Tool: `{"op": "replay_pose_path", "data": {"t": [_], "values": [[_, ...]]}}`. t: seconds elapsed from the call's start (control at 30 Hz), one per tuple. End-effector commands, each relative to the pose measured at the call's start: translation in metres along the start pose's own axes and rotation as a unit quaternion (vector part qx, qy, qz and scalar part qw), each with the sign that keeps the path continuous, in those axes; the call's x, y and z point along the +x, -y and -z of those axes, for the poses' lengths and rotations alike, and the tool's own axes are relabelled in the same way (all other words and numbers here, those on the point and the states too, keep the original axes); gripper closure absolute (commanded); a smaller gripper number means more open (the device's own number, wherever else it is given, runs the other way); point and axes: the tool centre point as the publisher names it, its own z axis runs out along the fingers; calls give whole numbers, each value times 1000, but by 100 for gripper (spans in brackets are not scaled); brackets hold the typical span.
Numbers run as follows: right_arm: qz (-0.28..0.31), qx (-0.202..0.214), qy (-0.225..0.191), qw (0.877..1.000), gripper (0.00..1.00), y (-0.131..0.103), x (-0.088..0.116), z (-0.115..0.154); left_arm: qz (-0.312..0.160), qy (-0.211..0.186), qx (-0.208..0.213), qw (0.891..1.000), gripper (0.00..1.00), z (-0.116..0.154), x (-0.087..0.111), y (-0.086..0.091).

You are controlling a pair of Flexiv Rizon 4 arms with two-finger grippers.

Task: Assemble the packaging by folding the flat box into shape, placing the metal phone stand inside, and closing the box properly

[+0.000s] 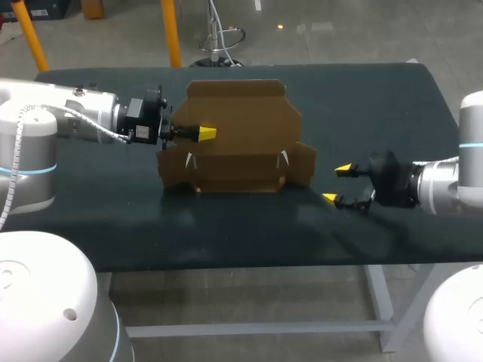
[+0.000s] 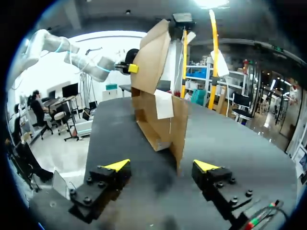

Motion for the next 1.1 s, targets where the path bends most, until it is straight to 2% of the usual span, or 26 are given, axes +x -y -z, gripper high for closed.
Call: {"op": "replay_pose_path", "data": {"t": [0.03,0.3,0.5,0.63,0.67,0.7,0.73,0.83,1.0,1.1], "values": [[0,0,-16,1000,11,1,-13,-20,0,0,0,1000,100,-1,-1,-3],[-4,-7,-34,999,15,-2,-27,-42,0,0,0,1000,100,-1,-1,-3],[-9,-12,-36,999,23,-4,-33,-53,0,0,0,1000,100,-1,-1,-3],[-12,-17,-36,999,32,-5,-35,-59,0,0,0,1000,100,-1,-1,-3],[-13,-18,-35,999,38,-5,-35,-60,0,0,0,1000,100,-1,-1,-3],[-14,-19,-35,999,47,-6,-35,-61,0,0,0,1000,100,-1,-1,-3],[-14,-21,-34,999,51,-6,-35,-62,0,0,0,1000,100,-1,-1,-3],[-15,-23,-33,999,58,-7,-34,-65,0,0,0,1000,100,-1,-1,-3],[-16,-20,-29,999,60,-9,-32,-70,0,0,0,1000,100,-1,-1,-3],[-18,-23,-26,999,72,-11,-29,-72,0,0,0,1000,100,-1,-1,-3]]}}
